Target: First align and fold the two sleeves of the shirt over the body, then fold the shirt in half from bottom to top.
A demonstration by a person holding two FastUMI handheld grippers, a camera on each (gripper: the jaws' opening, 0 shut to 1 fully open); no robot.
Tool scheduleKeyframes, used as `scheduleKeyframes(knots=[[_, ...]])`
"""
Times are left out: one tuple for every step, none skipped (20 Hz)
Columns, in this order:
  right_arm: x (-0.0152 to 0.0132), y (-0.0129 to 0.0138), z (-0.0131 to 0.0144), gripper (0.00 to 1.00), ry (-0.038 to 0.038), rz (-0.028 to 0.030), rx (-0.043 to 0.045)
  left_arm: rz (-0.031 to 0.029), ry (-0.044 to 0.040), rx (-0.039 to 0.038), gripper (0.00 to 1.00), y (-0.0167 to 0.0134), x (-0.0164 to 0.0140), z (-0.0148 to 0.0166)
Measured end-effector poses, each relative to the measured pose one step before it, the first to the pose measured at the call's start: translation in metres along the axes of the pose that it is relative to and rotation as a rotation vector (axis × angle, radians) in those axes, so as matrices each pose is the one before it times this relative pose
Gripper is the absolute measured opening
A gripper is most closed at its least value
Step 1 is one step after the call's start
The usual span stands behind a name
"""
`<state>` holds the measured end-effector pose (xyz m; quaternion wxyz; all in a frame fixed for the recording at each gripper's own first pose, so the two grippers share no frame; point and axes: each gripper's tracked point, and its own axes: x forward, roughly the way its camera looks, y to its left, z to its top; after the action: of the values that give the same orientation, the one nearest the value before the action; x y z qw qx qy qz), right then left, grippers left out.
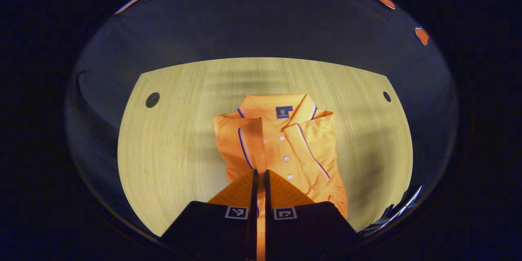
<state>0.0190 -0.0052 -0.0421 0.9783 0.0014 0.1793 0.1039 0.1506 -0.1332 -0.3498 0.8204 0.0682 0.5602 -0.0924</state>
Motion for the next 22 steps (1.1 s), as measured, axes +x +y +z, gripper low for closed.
scheduleKeyframes(knots=[[-0.00263,-0.00182,-0.00099,0.99,-0.00068,-0.00534,-0.00049,-0.01301,0.00792,0.01264,0.08,-0.01419,0.00778,-0.00123],[-0.00174,-0.00417,-0.00240,0.99,-0.00098,-0.01555,-0.00016,-0.01451,0.00423,0.01305,0.08,-0.01274,0.00596,0.00040],[-0.00100,-0.00301,-0.00096,0.99,0.00022,-0.00829,-0.00677,-0.01070,0.00126,0.00792,0.08,-0.00913,0.00535,0.00228],[-0.00079,-0.00137,-0.00126,0.99,0.00002,-0.00488,-0.00258,-0.01266,0.00251,0.00259,0.08,-0.00995,0.00545,0.00070],[0.00036,-0.00216,-0.00136,0.99,0.00177,-0.00342,0.00119,-0.01511,0.00006,-0.00217,0.10,-0.00826,0.00339,0.00017],[-0.00176,-0.00040,-0.00098,0.99,0.00093,-0.00011,0.00287,-0.02003,0.00127,-0.00656,0.18,-0.00822,0.00285,-0.00046],[0.00036,-0.00141,-0.00159,0.99,0.00158,-0.00175,0.00419,-0.00960,0.00156,-0.00521,0.20,-0.00387,0.00418,-0.00013],[0.00025,-0.00229,-0.00233,0.99,0.00610,-0.00251,0.00206,-0.01494,-0.00288,-0.00533,0.21,-0.00609,-0.00036,-0.00123],[0.00120,-0.00079,-0.00221,0.99,0.00446,-0.00186,0.00184,-0.00668,-0.00333,-0.00153,0.43,-0.00301,-0.00195,0.00133],[0.00140,-0.00039,-0.00165,0.99,0.00542,-0.00164,0.00035,-0.00151,-0.00970,-0.00281,0.65,0.00132,-0.00001,0.00129],[0.00204,-0.00019,-0.00161,0.99,0.00618,-0.00083,-0.00009,0.00367,-0.01454,-0.00601,0.87,0.00183,-0.00318,0.00274],[0.00131,0.00106,-0.00144,0.99,0.00578,0.00163,-0.00027,0.00373,-0.01816,-0.00481,0.89,0.00264,-0.00394,0.00175],[0.00212,0.00188,-0.00098,0.99,0.00402,0.00107,-0.00195,0.00292,-0.01799,0.00105,0.89,0.00408,-0.00722,0.00359],[0.00060,0.00204,-0.00070,0.99,0.00252,0.00255,-0.00325,0.00064,-0.01545,0.00275,0.89,0.00406,-0.00715,0.00151],[0.00188,0.00355,0.00012,0.99,0.00275,0.00429,-0.00117,0.00790,-0.01854,0.00462,0.89,0.00467,-0.00930,0.00299],[0.00097,0.00435,0.00011,0.99,0.00379,0.00704,-0.00202,0.01256,-0.02490,0.00290,0.89,0.00745,-0.01057,0.00298],[0.00237,0.00504,-0.00018,0.99,0.00289,0.00734,-0.00426,-0.00176,-0.02713,-0.00162,0.92,0.00421,-0.01034,0.00348],[0.00113,0.00498,-0.00033,0.99,0.00444,0.00620,-0.00922,0.00287,-0.02354,0.00172,0.97,0.00712,-0.01176,0.00360],[0.00152,0.00526,-0.00071,0.99,0.00640,0.00538,-0.01355,0.00810,-0.02211,0.00610,0.99,0.00944,-0.01162,0.00073],[0.00156,0.00521,-0.00154,0.99,0.00801,0.00555,-0.01517,0.00914,-0.02246,0.00578,0.99,0.00999,-0.01253,0.00135],[0.00165,0.00668,-0.00072,0.99,0.00733,0.00640,-0.01192,0.01089,-0.02245,0.00160,0.99,0.00906,-0.01309,0.00329],[0.00111,0.00685,-0.00186,0.99,0.00847,0.00860,-0.00993,0.01532,-0.02343,-0.00305,0.99,0.01121,-0.01456,0.00181]])
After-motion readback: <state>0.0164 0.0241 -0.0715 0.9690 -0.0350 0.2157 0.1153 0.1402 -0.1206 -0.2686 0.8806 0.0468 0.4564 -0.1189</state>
